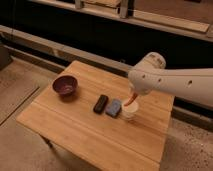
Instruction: Place the pepper in the ceramic cup
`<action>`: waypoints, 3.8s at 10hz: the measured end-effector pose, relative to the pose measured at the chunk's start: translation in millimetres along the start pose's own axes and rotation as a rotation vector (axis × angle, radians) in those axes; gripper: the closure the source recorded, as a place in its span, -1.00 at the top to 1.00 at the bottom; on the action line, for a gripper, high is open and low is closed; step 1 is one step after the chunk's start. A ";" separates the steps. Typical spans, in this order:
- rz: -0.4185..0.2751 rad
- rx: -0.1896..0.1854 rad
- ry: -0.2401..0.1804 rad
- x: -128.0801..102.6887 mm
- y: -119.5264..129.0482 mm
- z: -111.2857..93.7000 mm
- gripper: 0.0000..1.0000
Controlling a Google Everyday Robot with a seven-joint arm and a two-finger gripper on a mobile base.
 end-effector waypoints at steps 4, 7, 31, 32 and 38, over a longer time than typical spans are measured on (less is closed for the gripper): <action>0.031 0.008 0.014 -1.9 -6.3 5.6 -1.00; 0.033 0.014 0.017 -2.4 -8.1 7.8 -1.00; -0.028 0.036 0.007 8.0 4.1 10.8 -1.00; -0.027 0.035 0.007 8.0 4.1 10.9 -1.00; -0.029 0.033 0.007 7.9 3.9 11.0 -1.00</action>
